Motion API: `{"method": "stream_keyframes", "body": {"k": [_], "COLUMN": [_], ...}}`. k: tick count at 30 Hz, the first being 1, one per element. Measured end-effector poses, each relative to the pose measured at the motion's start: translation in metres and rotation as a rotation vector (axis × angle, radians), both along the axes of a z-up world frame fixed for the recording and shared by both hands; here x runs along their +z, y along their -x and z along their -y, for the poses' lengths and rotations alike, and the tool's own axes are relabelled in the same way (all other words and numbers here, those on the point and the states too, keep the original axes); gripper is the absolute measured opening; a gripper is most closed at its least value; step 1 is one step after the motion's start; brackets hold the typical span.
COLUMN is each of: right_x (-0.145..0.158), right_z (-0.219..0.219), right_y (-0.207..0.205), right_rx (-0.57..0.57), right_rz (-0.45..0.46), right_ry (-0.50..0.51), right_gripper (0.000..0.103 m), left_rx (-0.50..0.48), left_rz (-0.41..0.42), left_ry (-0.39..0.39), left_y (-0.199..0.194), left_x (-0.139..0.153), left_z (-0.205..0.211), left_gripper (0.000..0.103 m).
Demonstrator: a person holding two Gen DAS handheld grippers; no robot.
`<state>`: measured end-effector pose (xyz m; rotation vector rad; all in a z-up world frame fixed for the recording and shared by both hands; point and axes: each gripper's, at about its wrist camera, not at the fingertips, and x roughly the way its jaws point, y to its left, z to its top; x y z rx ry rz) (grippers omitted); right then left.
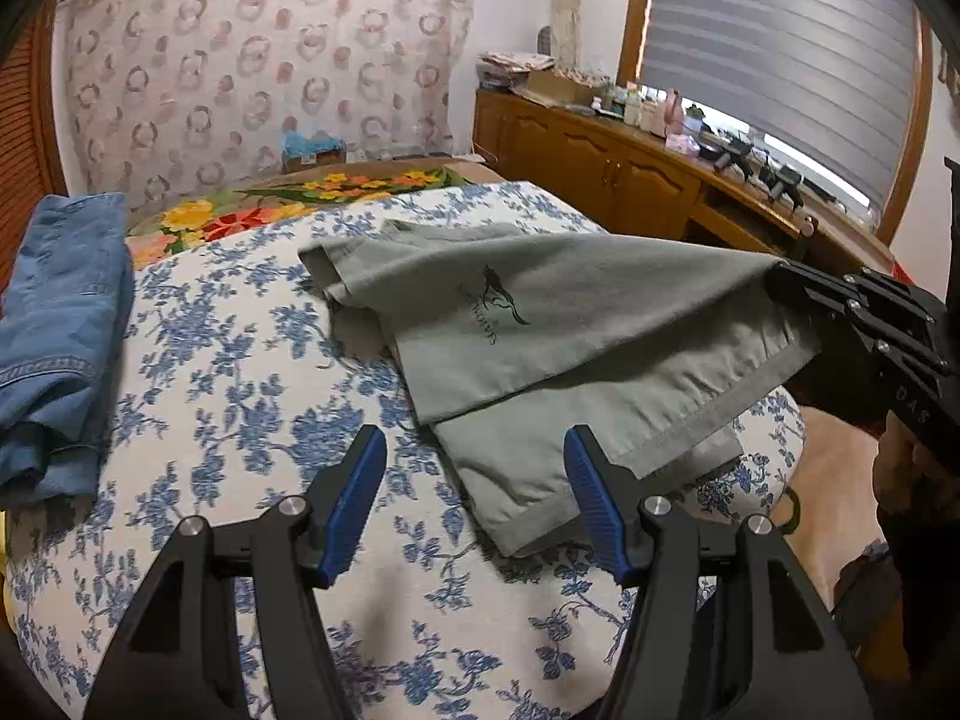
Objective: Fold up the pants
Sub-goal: 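Lift that side with the right tool and fold it over the shirt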
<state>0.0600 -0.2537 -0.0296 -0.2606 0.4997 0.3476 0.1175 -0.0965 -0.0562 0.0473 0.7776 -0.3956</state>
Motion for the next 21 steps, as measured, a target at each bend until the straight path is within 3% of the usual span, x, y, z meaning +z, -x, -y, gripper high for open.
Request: {"method": "stream_keyframes", "body": {"k": [12,21], "right_x": [-0.042,-0.07], "right_z": [0.041,0.048], "right_y": [0.001,-0.005], "right_rx": [-0.078,-0.062], "right_rz": [-0.103,-0.256], "right_ry": [-0.05,-0.137], "right_gripper": [0.001,0.001], "left_rx": [-0.007,0.033], "left_rz": [-0.054,-0.079], "left_ry": [-0.056,-0.131], "left_y": [-0.005,-0.008], "left_x": [-0.025,-0.043], "left_z": [0.018,0.015], "left_gripper": [0.061,0.061]}}
